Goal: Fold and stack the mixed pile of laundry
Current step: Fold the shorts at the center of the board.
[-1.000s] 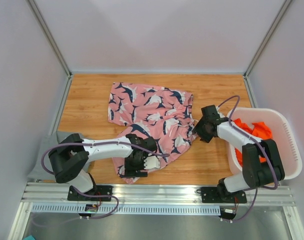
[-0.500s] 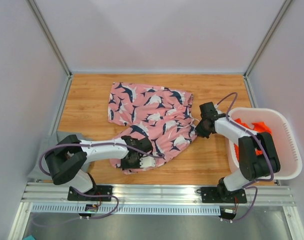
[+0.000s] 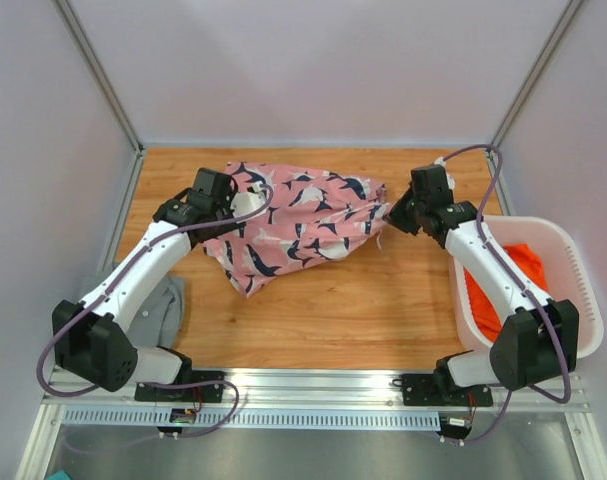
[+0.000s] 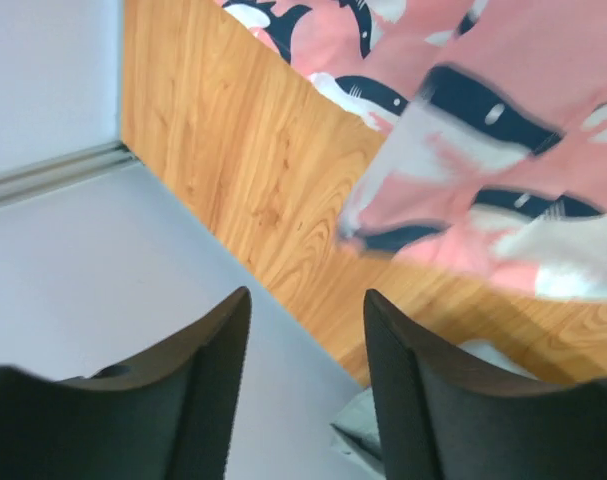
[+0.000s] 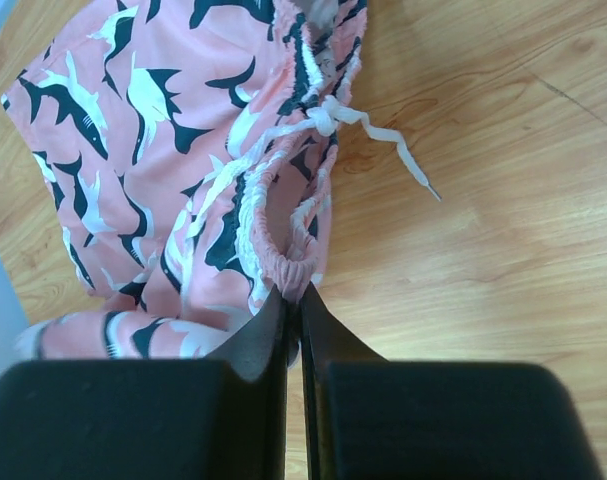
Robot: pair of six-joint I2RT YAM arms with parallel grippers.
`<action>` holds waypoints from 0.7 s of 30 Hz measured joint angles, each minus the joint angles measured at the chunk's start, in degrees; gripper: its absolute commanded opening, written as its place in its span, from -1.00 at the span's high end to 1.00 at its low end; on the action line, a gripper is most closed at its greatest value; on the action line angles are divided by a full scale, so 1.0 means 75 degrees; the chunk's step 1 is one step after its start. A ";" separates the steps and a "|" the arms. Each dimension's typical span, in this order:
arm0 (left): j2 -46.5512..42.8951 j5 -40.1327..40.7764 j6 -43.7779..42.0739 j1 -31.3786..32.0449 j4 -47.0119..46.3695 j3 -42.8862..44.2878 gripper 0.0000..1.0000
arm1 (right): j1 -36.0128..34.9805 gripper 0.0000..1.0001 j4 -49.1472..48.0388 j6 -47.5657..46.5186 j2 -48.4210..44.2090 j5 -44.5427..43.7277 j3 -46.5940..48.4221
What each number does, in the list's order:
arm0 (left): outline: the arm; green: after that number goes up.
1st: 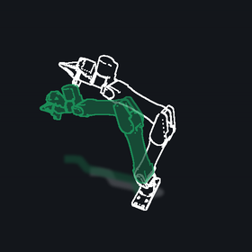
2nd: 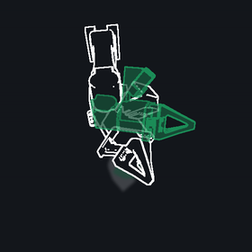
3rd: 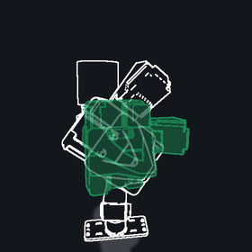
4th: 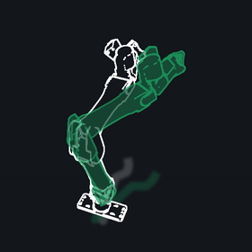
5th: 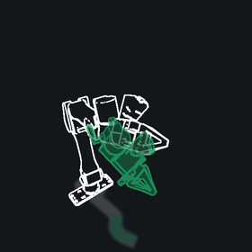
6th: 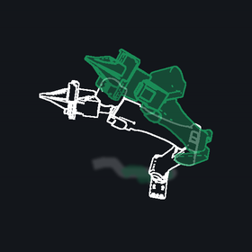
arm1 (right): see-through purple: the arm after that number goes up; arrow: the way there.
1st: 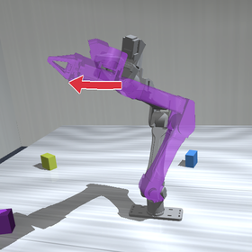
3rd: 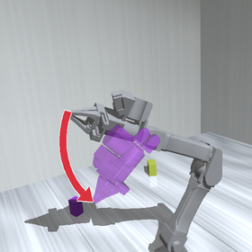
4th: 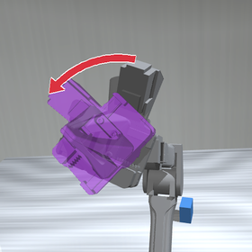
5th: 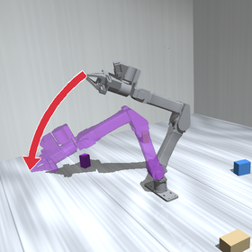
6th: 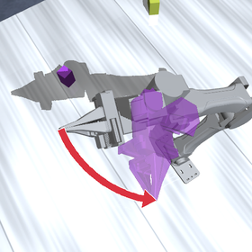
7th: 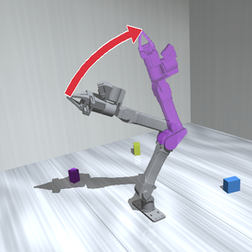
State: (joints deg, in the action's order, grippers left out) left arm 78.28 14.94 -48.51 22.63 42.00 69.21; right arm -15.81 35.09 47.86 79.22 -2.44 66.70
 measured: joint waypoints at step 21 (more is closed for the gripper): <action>0.2232 -0.4074 0.4331 -0.2809 0.2142 0.1871 -0.20 | 0.0000 0.99 -0.0125 0.0283 0.0312 0.0391 -0.0615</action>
State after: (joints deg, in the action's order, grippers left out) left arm 95.02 -15.62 -16.03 1.56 58.06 83.24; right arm -15.81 34.15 49.98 81.56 0.49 62.08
